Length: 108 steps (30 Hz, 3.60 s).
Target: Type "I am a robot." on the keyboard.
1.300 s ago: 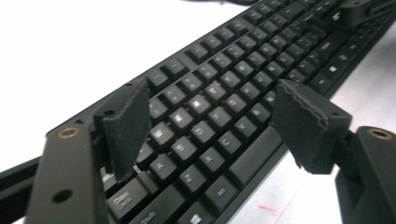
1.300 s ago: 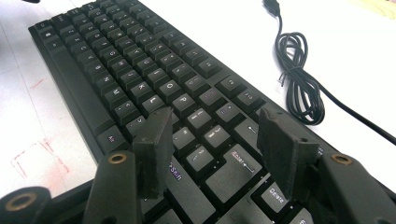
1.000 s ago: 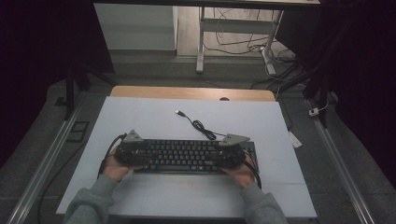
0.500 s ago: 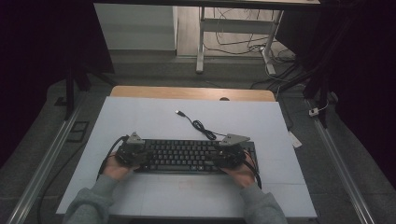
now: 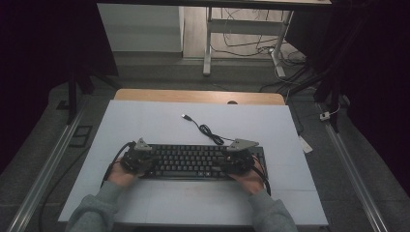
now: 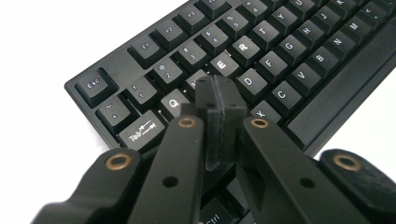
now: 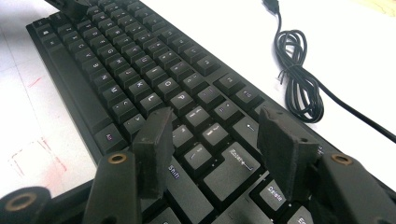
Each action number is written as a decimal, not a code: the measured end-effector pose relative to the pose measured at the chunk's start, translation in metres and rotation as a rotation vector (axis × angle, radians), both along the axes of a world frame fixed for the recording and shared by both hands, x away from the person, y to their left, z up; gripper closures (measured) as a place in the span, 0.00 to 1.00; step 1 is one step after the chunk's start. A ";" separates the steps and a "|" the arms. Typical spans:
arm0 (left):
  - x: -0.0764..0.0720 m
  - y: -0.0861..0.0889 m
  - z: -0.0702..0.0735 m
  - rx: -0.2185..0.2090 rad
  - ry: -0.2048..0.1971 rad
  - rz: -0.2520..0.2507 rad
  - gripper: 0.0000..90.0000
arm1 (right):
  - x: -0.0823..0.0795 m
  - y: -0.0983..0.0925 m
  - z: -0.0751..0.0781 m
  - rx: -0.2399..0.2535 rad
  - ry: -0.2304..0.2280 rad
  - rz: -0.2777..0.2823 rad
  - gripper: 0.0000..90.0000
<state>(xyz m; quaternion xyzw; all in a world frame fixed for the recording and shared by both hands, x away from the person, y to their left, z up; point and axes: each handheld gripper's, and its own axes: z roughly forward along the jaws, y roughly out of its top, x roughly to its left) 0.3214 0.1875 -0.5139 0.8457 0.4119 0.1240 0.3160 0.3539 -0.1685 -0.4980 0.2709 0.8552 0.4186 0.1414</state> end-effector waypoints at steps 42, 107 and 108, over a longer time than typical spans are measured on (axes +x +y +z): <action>-0.004 0.011 0.018 -0.177 -0.071 0.051 0.39 | 0.000 -0.001 0.000 0.000 0.000 -0.005 0.51; -0.020 -0.055 0.000 -0.088 -0.002 -0.233 0.98 | 0.000 -0.003 0.000 0.004 -0.004 -0.002 0.50; -0.019 -0.056 -0.001 -0.077 0.000 -0.233 0.98 | 0.000 -0.003 0.000 0.004 -0.003 -0.002 0.50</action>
